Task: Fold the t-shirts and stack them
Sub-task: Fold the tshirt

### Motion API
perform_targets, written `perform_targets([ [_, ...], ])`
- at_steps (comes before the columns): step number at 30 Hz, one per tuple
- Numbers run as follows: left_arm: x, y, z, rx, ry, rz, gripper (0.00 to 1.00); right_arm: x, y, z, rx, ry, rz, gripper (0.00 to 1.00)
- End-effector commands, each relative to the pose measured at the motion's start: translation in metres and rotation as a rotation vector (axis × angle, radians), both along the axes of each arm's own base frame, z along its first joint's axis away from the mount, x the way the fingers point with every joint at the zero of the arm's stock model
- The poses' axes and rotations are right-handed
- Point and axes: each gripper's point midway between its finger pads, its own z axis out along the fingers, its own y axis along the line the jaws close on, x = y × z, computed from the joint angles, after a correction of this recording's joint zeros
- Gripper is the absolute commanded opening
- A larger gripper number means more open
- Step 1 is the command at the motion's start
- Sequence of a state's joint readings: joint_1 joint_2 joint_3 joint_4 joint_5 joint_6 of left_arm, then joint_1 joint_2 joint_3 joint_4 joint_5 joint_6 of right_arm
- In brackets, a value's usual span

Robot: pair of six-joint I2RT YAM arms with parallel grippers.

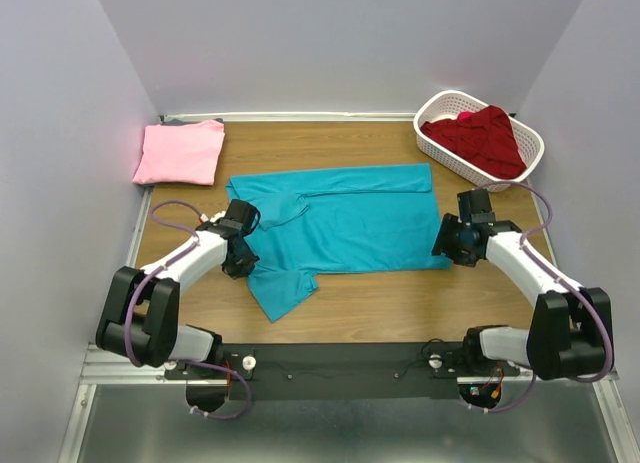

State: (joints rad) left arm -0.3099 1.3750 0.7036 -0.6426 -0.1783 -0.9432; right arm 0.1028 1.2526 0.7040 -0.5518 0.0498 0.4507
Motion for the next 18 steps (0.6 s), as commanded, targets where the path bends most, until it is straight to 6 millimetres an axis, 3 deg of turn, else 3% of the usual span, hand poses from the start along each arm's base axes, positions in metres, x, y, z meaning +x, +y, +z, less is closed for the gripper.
perform_targets([
  [1, -0.004, -0.006, -0.003, -0.026, -0.005, -0.025, 0.00, -0.011, -0.013, -0.013, -0.050, 0.067, -0.082, 0.67],
  [18, 0.002, -0.007, 0.007, -0.038, -0.060, -0.049, 0.00, -0.027, -0.018, -0.039, -0.071, 0.175, -0.126, 0.57],
])
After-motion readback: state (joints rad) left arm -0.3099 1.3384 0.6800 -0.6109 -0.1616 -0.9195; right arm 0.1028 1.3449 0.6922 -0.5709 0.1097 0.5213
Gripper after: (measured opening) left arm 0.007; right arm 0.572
